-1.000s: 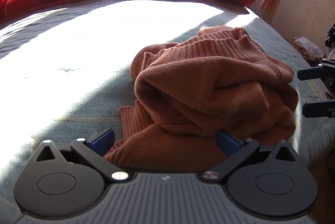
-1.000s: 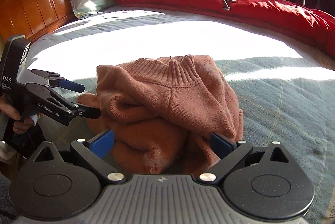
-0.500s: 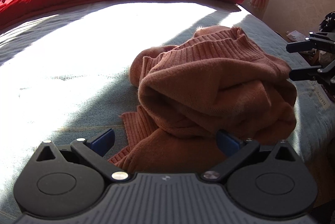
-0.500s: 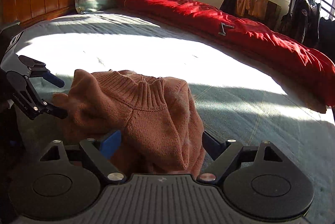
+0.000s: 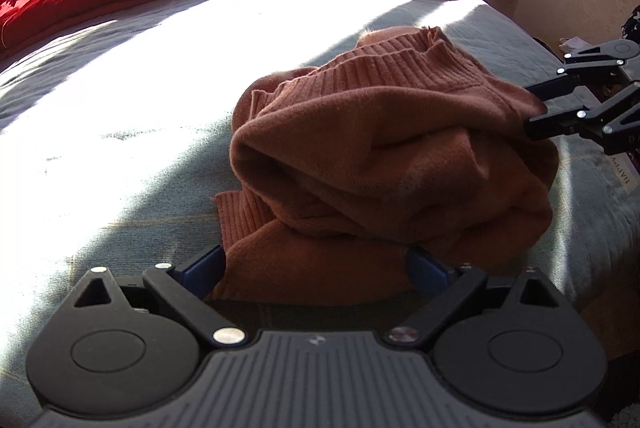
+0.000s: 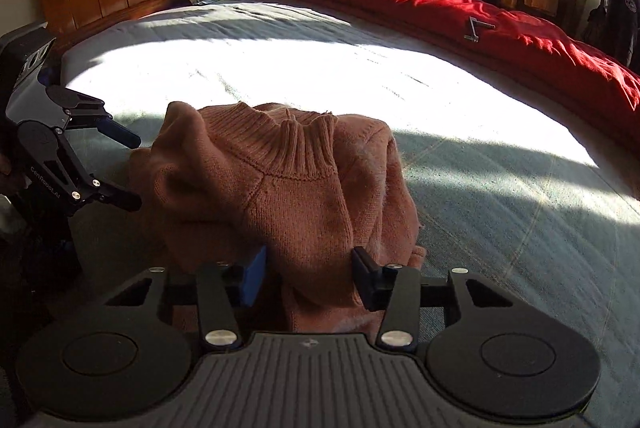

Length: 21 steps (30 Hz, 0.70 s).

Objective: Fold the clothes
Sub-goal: 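Close the right gripper on the sweater's collar edge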

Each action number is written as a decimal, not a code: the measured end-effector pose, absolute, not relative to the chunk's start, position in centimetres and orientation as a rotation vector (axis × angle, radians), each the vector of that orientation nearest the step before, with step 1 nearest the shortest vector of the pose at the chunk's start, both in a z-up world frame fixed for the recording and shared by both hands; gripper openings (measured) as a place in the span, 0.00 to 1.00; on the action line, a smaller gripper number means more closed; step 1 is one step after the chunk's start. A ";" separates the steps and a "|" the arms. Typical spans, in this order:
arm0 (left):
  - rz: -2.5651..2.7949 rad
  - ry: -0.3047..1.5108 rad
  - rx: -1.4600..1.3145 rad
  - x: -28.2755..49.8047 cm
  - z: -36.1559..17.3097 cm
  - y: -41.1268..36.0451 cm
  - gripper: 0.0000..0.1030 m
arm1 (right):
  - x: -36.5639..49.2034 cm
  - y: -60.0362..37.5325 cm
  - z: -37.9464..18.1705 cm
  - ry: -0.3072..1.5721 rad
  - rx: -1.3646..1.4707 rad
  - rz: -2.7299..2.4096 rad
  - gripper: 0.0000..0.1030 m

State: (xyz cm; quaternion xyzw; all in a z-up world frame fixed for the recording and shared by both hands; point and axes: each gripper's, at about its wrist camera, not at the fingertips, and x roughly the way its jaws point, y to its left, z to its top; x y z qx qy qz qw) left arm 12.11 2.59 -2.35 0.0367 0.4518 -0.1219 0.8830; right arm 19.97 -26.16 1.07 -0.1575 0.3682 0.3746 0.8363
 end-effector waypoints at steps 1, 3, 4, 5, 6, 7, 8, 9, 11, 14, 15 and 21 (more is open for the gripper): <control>-0.242 0.938 0.072 12.0 -2.2 2.4 0.93 | 20.0 -26.1 1.1 0.776 -0.345 0.807 0.49; -0.221 0.933 0.041 11.7 -1.9 2.3 0.93 | 19.9 -25.9 1.1 0.764 -0.376 0.839 0.49; -0.211 0.931 0.023 11.6 -1.8 2.3 0.93 | 20.1 -25.9 1.0 0.759 -0.376 0.856 0.49; -0.201 0.930 0.006 11.4 -1.6 2.2 0.93 | 20.2 -26.0 1.0 0.754 -0.375 0.874 0.48; -0.192 0.930 -0.011 11.2 -1.5 2.2 0.94 | 20.4 -26.1 1.0 0.749 -0.361 0.889 0.48; -0.179 0.928 -0.015 11.0 -1.4 2.0 0.94 | 20.7 -26.2 1.0 0.749 -0.349 0.903 0.48; -0.166 0.928 -0.012 10.9 -1.4 1.8 0.94 | 21.1 -26.2 1.0 0.750 -0.342 0.916 0.48; -0.154 0.928 -0.009 10.7 -1.3 1.6 0.94 | 21.4 -26.1 0.8 0.746 -0.345 0.930 0.48; -0.133 0.928 -0.006 10.4 -1.0 1.2 0.94 | 21.9 -26.0 0.4 0.749 -0.359 0.962 0.49; -0.117 0.920 -0.005 9.8 -0.5 0.9 0.94 | 22.4 -26.3 0.1 0.772 -0.364 1.018 0.49; -0.109 0.918 -0.005 9.7 -0.4 0.9 0.94 | 22.4 -26.4 0.3 0.779 -0.361 1.042 0.47; -0.083 0.908 -0.012 9.7 0.0 0.7 0.94 | 21.2 -26.2 1.1 0.734 -0.440 1.103 0.40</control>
